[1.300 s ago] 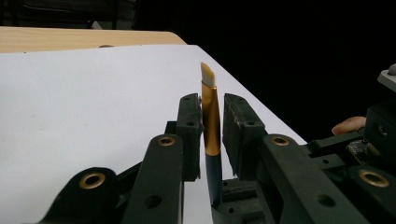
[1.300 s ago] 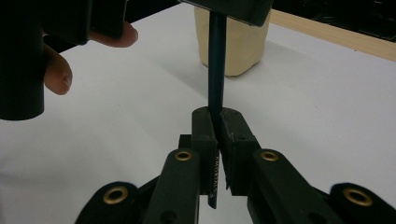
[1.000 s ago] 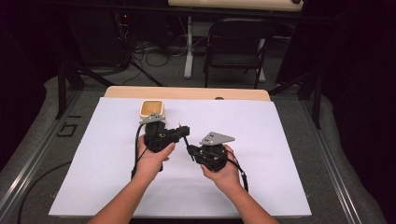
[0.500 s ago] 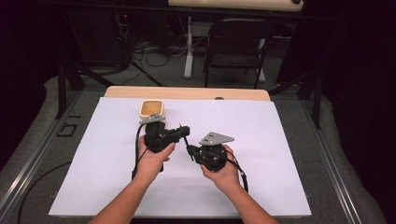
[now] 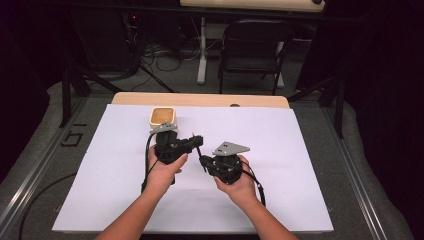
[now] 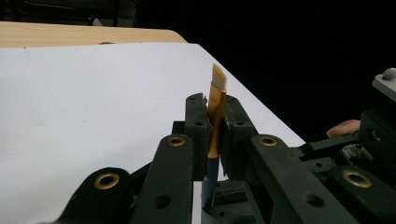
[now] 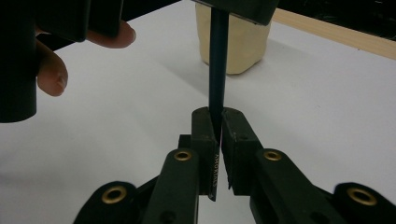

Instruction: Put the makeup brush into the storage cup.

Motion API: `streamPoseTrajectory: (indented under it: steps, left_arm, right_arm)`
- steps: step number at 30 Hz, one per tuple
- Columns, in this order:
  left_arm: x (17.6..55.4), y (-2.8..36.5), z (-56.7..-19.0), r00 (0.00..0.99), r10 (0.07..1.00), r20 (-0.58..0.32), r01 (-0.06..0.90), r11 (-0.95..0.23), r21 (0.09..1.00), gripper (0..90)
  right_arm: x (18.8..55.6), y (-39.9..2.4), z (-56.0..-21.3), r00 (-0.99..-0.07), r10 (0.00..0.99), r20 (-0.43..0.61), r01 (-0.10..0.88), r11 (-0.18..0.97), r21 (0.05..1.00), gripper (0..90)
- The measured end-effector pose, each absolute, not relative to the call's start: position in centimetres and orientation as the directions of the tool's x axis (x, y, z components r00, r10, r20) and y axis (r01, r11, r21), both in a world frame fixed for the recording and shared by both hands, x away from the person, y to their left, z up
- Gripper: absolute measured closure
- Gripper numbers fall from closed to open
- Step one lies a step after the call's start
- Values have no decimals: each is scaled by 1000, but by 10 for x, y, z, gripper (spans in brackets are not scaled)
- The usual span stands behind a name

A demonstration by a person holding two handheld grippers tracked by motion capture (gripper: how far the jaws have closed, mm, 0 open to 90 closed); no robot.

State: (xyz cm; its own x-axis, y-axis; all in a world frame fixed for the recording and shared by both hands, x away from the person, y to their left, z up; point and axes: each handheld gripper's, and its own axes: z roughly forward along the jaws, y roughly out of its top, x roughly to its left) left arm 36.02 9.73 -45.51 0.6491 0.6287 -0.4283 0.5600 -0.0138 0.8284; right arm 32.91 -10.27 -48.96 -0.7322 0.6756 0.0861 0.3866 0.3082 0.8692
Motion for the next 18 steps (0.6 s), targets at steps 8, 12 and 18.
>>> streamPoseTrajectory:
  steps: [8, 12, 18]
  left_arm:
    - [358, 98, -452, 655, 649, -386, 532, -34, 846, 836]
    - [356, 99, -450, 659, 667, -349, 511, -56, 858, 836]
    - [354, 101, -446, 659, 686, -309, 490, -79, 868, 836]
  right_arm:
    - [327, -99, -491, -735, 676, 39, 362, 344, 866, 693]
    - [327, -99, -491, -733, 680, 38, 361, 341, 868, 636]
    - [328, -100, -490, -726, 686, 45, 368, 332, 868, 569]
